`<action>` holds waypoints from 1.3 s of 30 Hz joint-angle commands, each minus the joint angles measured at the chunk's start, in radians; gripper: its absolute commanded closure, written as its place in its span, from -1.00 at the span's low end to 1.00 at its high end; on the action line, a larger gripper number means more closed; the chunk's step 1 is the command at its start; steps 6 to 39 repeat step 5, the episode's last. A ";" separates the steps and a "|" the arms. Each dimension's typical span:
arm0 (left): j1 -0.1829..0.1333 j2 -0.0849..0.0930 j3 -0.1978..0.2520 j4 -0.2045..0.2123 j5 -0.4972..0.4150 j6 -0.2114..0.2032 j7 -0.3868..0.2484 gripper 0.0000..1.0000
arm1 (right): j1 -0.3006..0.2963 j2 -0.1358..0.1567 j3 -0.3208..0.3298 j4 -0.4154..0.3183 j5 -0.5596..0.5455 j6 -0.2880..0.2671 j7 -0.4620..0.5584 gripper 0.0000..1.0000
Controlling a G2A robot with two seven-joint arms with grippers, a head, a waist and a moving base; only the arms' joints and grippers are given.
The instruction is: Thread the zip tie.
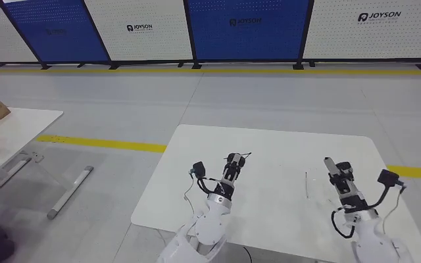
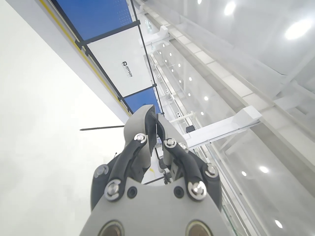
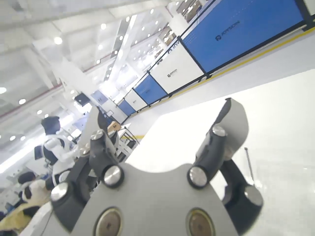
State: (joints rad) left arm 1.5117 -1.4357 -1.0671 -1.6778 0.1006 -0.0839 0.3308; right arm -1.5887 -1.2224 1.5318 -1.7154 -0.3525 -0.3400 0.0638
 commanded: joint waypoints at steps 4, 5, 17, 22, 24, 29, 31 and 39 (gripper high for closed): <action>-0.002 -0.001 -0.005 0.018 -0.005 0.009 0.004 1.00 | -0.072 0.007 0.097 0.004 0.042 0.000 -0.066 -1.00; -0.003 -0.002 -0.006 0.021 -0.006 0.011 0.005 1.00 | -0.080 0.009 0.105 -0.002 0.038 0.000 -0.064 -1.00; -0.003 -0.002 -0.006 0.021 -0.006 0.011 0.005 1.00 | -0.080 0.009 0.105 -0.002 0.038 0.000 -0.064 -1.00; -0.003 -0.002 -0.006 0.021 -0.006 0.011 0.005 1.00 | -0.080 0.009 0.105 -0.002 0.038 0.000 -0.064 -1.00; -0.003 -0.002 -0.006 0.021 -0.006 0.011 0.005 1.00 | -0.080 0.009 0.105 -0.002 0.038 0.000 -0.064 -1.00; -0.003 -0.002 -0.006 0.021 -0.006 0.011 0.005 1.00 | -0.080 0.009 0.105 -0.002 0.038 0.000 -0.064 -1.00; -0.003 -0.002 -0.006 0.021 -0.006 0.011 0.005 1.00 | -0.080 0.009 0.105 -0.002 0.038 0.000 -0.064 -1.00; -0.003 -0.002 -0.006 0.021 -0.006 0.011 0.005 1.00 | -0.080 0.009 0.105 -0.002 0.038 0.000 -0.064 -1.00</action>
